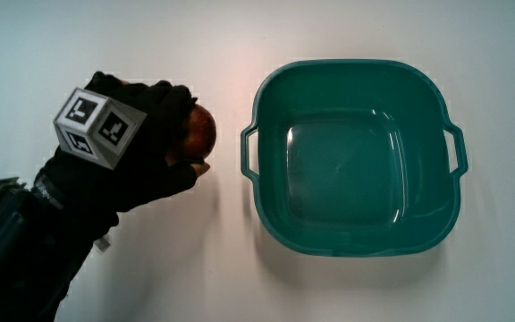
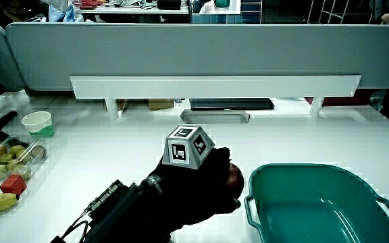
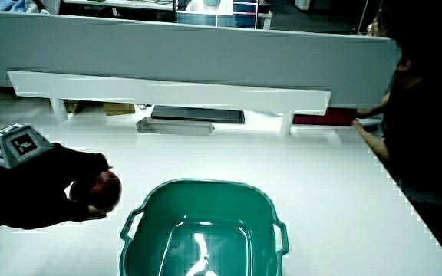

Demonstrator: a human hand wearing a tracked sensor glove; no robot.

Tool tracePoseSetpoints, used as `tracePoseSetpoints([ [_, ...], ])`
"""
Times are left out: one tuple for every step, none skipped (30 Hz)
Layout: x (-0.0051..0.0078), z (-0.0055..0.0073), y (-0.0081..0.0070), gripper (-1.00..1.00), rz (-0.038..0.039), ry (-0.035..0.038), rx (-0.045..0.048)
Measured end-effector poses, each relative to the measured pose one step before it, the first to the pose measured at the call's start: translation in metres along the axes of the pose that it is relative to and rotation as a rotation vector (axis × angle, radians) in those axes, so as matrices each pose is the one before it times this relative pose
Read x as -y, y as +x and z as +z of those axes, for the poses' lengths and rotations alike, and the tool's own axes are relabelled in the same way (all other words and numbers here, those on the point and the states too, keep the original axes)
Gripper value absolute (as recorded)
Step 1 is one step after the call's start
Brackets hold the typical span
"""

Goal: Place apple on desk

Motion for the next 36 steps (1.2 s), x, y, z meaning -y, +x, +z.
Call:
tracePoseSetpoints([
  [-0.00068, -0.00475, -0.00249, 0.0, -0.01287, -0.0068, 0.01018],
  [-0.00064, -0.00371, -0.00186, 0.0, 0.00981, -0.00608, 0.01069],
  [-0.00081, -0.00307, -0.00107, 0.0, -0.00289, -0.00789, 0.00344],
  [-0.0001, -0.00087, 0.00064, 0.0, -0.0037, -0.00321, -0.01612],
  [-0.00084, -0.00363, -0.00173, 0.0, 0.00291, -0.00862, 0.01026],
  [-0.00047, -0.00198, -0.00035, 0.0, -0.01099, 0.00336, -0.01922],
  [-0.00047, -0.0031, -0.00125, 0.0, 0.01289, -0.0108, 0.00919],
  [-0.00155, -0.0036, -0.00244, 0.0, 0.0019, -0.01819, 0.0097],
  [-0.00134, -0.00349, -0.00224, 0.0, 0.01232, -0.00998, 0.00729],
  [-0.00102, -0.0025, -0.00157, 0.0, 0.00427, 0.00306, 0.00211],
  [-0.00117, -0.00177, -0.00163, 0.0, 0.00489, -0.0127, 0.00068],
  [-0.00091, -0.00063, -0.00081, 0.0, -0.00908, -0.00168, -0.01047],
  [-0.00112, -0.00227, -0.00152, 0.0, 0.00669, -0.00714, 0.02062],
  [-0.00051, -0.00139, -0.00066, 0.0, 0.00675, -0.0052, -0.00464],
  [-0.00077, -0.00169, -0.00123, 0.0, -0.00449, -0.00156, -0.00661],
  [0.00018, -0.00068, 0.00004, 0.0, 0.01225, -0.00517, -0.00495],
  [-0.00129, -0.00327, -0.00155, 0.0, -0.00732, 0.00017, 0.00593],
  [-0.00086, -0.00115, -0.00013, 0.0, 0.00581, -0.01519, -0.00351],
  [-0.00053, -0.00068, 0.00001, 0.0, -0.00056, 0.0048, -0.00414],
  [-0.00088, -0.00131, -0.00048, 0.0, -0.00604, -0.00458, 0.00076],
  [-0.00139, -0.00256, -0.00187, 0.0, 0.00548, -0.01167, 0.01892],
  [0.00035, 0.00107, 0.0011, 0.0, 0.00007, 0.00064, -0.00975],
  [-0.00072, -0.00119, -0.00102, 0.0, 0.00153, 0.00443, -0.00571],
  [-0.00045, -0.00056, -0.00058, 0.0, 0.0036, -0.00677, 0.00975],
  [-0.00047, -0.00068, -0.00085, 0.0, -0.00347, 0.00078, 0.00105],
  [0.00002, 0.00037, 0.00015, 0.0, -0.00021, 0.00171, -0.00465],
  [-0.00208, -0.00355, -0.00252, 0.0, 0.00271, -0.01006, 0.02265],
  [0.00012, 0.00093, 0.00189, 0.0, 0.00254, 0.00274, -0.01922],
  [-0.00192, -0.00282, -0.00177, 0.0, 0.00328, -0.00831, 0.01106],
  [0.0004, 0.0013, 0.00117, 0.0, -0.00028, -0.00119, -0.01754],
  [0.00003, -0.00039, -0.0001, 0.0, 0.00484, -0.01072, 0.00407],
  [-0.00053, -0.00233, -0.00131, 0.0, 0.01139, -0.00125, 0.00337],
  [-0.00091, -0.0019, -0.00085, 0.0, -0.00174, -0.00845, 0.00184],
  [-0.00085, -0.00181, -0.0012, 0.0, -0.00227, -0.00525, 0.00027],
  [0.00091, 0.00087, -0.00029, 0.0, -0.003, 0.00851, 0.00427],
  [-0.00027, -0.00075, -0.00054, 0.0, 0.00618, -0.00522, 0.00917],
])
